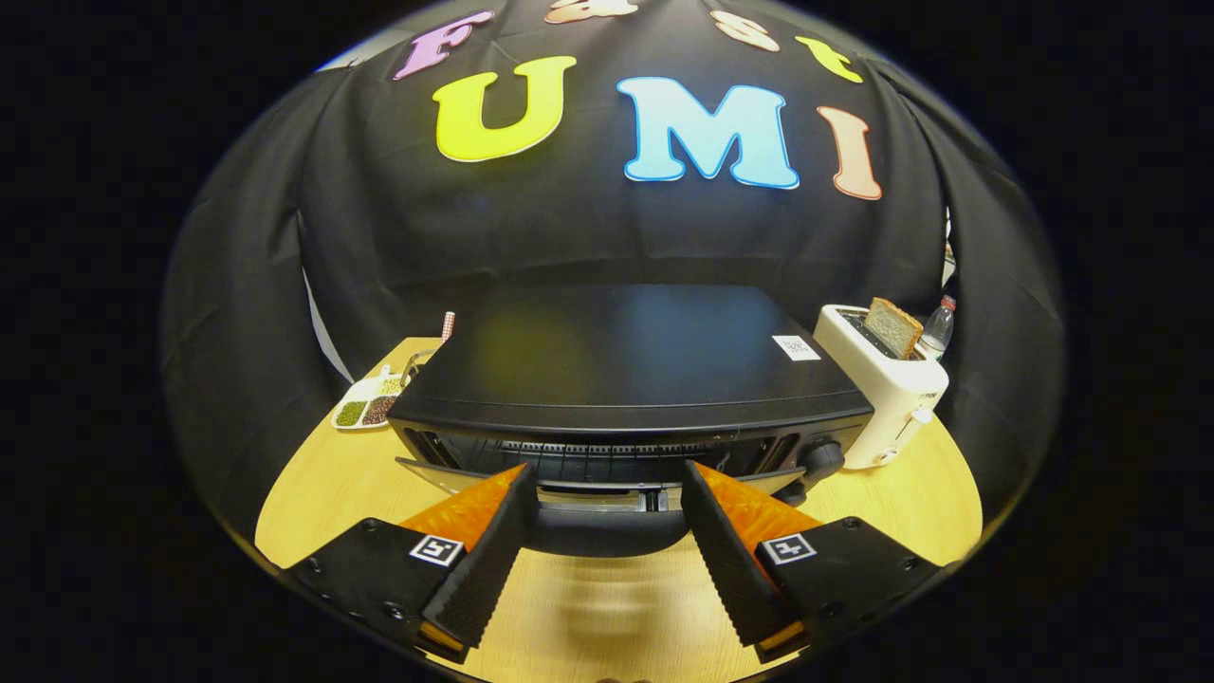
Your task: Open the toaster oven, put the food inside, and close the toaster oven door.
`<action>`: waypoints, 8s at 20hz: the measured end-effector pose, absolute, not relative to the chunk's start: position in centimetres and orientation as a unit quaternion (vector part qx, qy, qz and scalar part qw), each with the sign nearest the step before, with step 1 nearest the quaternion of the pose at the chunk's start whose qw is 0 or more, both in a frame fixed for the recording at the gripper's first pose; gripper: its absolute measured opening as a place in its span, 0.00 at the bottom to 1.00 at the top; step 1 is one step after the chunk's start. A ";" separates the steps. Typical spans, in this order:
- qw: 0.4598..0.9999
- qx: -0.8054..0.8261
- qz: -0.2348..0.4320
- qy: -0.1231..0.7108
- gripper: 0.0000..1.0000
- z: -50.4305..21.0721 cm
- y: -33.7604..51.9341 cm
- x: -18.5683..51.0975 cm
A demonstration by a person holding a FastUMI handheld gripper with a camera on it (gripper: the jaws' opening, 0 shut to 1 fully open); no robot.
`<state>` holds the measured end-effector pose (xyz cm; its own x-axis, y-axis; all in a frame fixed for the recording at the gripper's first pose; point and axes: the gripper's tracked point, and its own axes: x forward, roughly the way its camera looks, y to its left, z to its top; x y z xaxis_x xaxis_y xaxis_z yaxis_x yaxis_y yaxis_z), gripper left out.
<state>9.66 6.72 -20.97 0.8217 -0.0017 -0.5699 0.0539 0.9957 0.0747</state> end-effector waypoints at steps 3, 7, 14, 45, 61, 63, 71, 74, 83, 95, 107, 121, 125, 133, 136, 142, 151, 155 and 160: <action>0.952 0.046 -0.017 0.303 0.98 -21.1 6.7 9.2; 0.949 0.045 -0.017 0.312 0.98 -21.5 6.7 8.1; 0.945 0.059 -0.002 0.323 0.98 -22.2 7.1 6.2; 0.896 0.024 0.008 0.443 0.98 -26.8 -5.1 -7.2; 0.837 0.078 -0.021 0.541 0.99 -30.2 -19.3 -7.7; 0.819 0.089 -0.012 0.567 0.99 -31.3 -20.3 -8.5; 0.770 0.101 -0.006 0.629 0.87 -35.9 -21.3 -8.3; 0.763 0.094 -0.002 0.640 0.72 -36.9 -20.5 -7.8; 0.736 0.123 -0.037 0.665 0.32 -38.0 -20.7 -7.8; 0.736 0.155 -0.005 0.659 0.02 -38.2 -21.1 -7.7; 0.729 0.308 -0.028 0.611 0.02 -37.3 -20.1 -9.0; 0.728 0.473 -0.050 0.493 0.02 -34.3 -19.7 -8.2; 0.732 0.491 -0.038 0.471 0.02 -34.7 -19.2 -8.1; 0.728 0.519 -0.002 0.448 0.02 -34.7 -16.2 -6.8; 0.726 0.517 0.015 0.454 0.02 -33.5 -13.8 -7.0; 0.725 0.496 0.046 0.476 0.02 -33.9 -9.5 -5.6; 0.695 0.523 0.055 0.491 0.02 -36.3 -3.6 0.2; 0.693 0.531 0.043 0.485 0.02 -37.6 -1.2 3.2; 0.694 0.552 0.024 0.462 0.02 -38.5 0.2 6.4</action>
